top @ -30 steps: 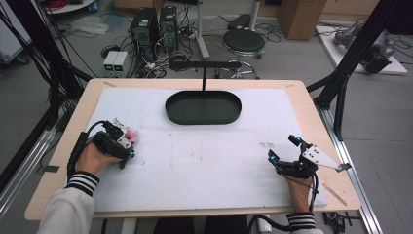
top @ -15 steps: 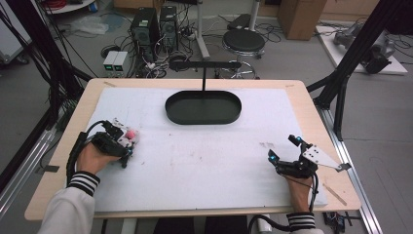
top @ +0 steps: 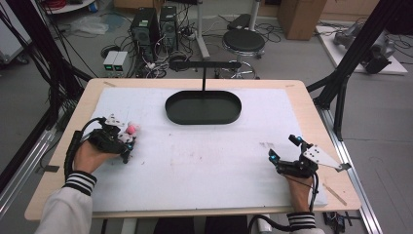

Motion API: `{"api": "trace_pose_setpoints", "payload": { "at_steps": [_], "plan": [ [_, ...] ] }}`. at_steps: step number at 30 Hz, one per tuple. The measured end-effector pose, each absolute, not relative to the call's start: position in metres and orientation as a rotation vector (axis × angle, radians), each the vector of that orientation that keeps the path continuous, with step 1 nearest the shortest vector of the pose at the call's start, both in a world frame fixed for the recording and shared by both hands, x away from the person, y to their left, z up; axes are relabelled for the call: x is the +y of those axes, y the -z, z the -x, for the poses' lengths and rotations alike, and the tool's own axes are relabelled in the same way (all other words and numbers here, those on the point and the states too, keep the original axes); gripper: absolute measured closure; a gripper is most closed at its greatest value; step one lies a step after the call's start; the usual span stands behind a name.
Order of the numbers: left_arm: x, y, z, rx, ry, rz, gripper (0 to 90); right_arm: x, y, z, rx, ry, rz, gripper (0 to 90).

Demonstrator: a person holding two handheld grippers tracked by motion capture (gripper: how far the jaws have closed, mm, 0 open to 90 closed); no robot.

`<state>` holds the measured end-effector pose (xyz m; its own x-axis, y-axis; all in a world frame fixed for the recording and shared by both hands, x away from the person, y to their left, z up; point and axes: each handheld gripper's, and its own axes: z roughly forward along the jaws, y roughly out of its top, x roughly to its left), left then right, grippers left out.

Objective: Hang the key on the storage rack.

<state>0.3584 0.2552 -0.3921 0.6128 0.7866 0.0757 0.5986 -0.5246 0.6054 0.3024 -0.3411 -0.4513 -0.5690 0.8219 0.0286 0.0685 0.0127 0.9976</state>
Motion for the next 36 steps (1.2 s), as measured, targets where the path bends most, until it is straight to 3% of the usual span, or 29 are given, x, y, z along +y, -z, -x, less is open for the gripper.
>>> {"api": "trace_pose_setpoints", "payload": {
  "at_steps": [16,36],
  "plan": [
    [0.243,0.359,-0.367,0.881,-0.444,-2.199,49.1,-0.346,0.44,-0.306,1.701,-1.652,-0.942,0.5],
    [0.223,0.328,-0.374,0.643,-0.371,-2.125,49.0,-0.316,0.368,-0.334,1.96,-1.683,-0.772,0.5]
  ]
}}
